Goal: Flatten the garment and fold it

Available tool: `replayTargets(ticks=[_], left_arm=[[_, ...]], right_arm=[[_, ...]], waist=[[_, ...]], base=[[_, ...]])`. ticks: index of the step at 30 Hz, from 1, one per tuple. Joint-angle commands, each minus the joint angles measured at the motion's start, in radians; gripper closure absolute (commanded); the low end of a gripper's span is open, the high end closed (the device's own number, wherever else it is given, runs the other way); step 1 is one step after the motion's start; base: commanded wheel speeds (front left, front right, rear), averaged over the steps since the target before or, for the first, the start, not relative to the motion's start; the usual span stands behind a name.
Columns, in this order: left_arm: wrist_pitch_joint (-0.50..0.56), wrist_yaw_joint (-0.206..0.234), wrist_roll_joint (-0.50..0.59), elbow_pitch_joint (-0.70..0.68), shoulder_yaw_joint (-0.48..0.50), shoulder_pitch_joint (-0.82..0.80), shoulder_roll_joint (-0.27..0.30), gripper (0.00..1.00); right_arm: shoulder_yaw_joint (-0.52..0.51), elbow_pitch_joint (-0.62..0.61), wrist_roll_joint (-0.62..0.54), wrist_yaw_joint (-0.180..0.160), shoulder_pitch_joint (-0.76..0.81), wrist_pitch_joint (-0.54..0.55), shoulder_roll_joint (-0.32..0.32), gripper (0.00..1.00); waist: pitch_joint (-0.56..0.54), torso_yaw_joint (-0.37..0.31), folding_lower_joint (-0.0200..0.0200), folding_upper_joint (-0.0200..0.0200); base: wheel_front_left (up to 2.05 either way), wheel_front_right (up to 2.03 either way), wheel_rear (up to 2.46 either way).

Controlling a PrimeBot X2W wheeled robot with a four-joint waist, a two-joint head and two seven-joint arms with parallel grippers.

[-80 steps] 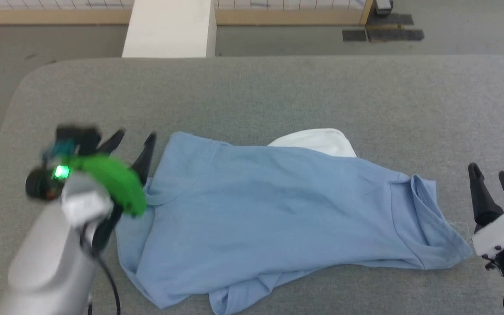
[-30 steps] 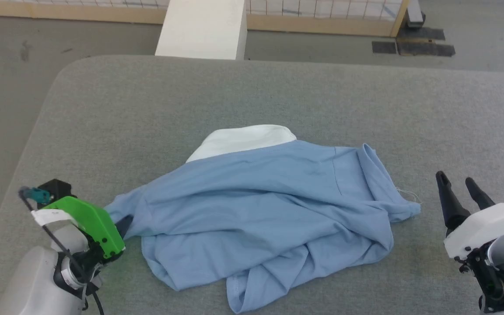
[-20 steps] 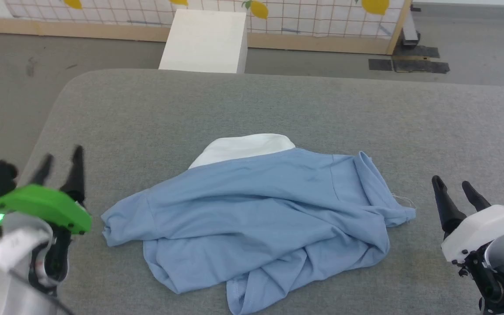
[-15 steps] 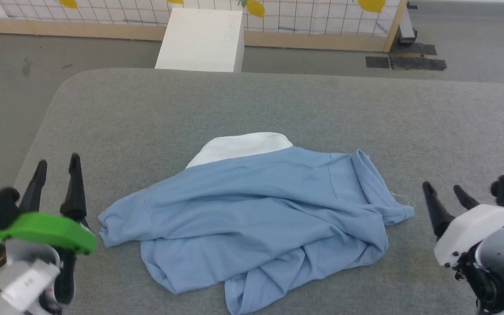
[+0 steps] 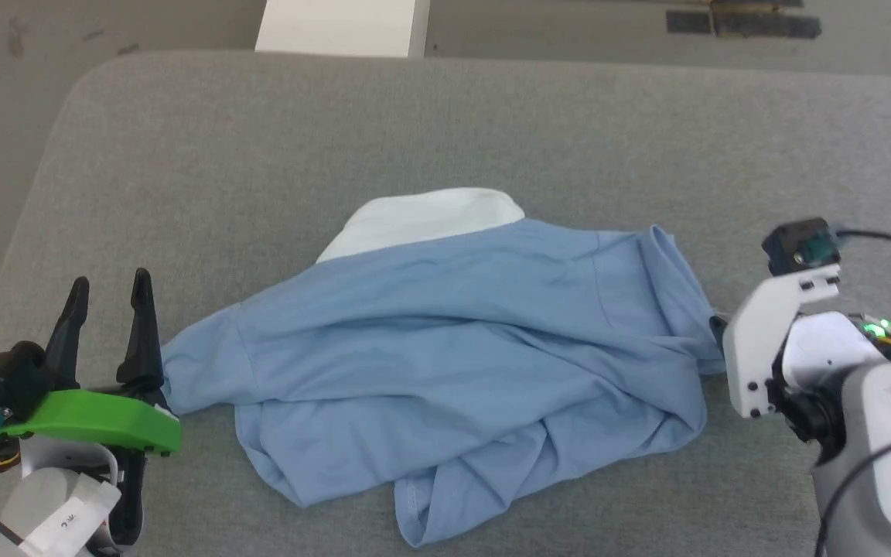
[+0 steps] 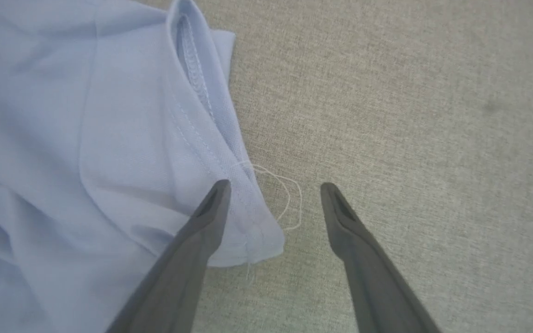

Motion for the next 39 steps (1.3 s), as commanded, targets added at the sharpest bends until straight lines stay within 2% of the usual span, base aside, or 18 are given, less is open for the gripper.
replayTargets(ticks=[1,12,13,15,22,26,31,38,39], left_arm=[[-0.008,-0.01,0.003,-0.004,0.008,-0.013,-0.005,0.0],[-0.009,-0.047,0.014,0.021,0.026,-0.054,-0.023,0.0],[-0.009,-0.05,0.017,0.025,0.027,-0.056,-0.025,0.0],[-0.009,-0.055,0.02,0.033,0.03,-0.058,-0.028,0.0],[-0.009,-0.065,0.034,0.056,0.035,-0.053,-0.041,0.0],[-0.009,-0.069,0.037,0.067,0.031,-0.046,-0.044,0.0],[-0.008,-0.068,0.036,0.071,0.019,-0.041,-0.051,0.0],[0.001,-0.062,0.03,0.074,0.008,-0.022,-0.057,0.0],[0.003,-0.061,0.029,0.072,0.007,-0.018,-0.058,0.0]], right_arm=[[0.016,0.014,-0.006,-0.002,-0.025,0.017,-0.007,0.0],[0.192,0.101,0.066,-0.002,-0.055,0.21,-0.046,0.0],[0.194,0.099,0.076,-0.002,-0.055,0.221,-0.049,0.55],[0.191,0.089,0.083,-0.002,-0.057,0.228,-0.056,1.0],[0.08,0.018,0.083,-0.002,-0.076,0.149,-0.051,1.0],[-0.052,-0.046,0.082,-0.002,-0.069,0.11,-0.031,1.0],[-0.227,-0.119,0.066,-0.002,0.045,0.13,-0.002,1.0],[-0.341,-0.102,0.123,-0.002,0.229,0.147,0.06,1.0],[-0.351,-0.093,0.131,-0.002,0.239,0.13,0.062,0.64]], waist=[[0.044,0.014,0.0,0.0035],[0.1,0.023,0.0,0.0035],[0.099,0.021,0.0,0.0035],[0.092,0.017,0.0,0.0035],[0.046,-0.007,0.0,0.0035],[0.014,-0.025,0.0,0.0035],[-0.014,-0.037,0.0,0.0035],[-0.035,-0.056,0.0,0.0035],[-0.038,-0.057,0.0,0.0035]], base=[[0.0,0.0,0.0],[0.0,0.0,0.0],[0.0,0.0,0.0],[0.0,0.0,0.0],[0.0,0.0,0.0],[0.0,0.0,0.0],[0.0,0.0,0.0],[0.0,0.0,0.0],[0.0,0.0,0.0]])
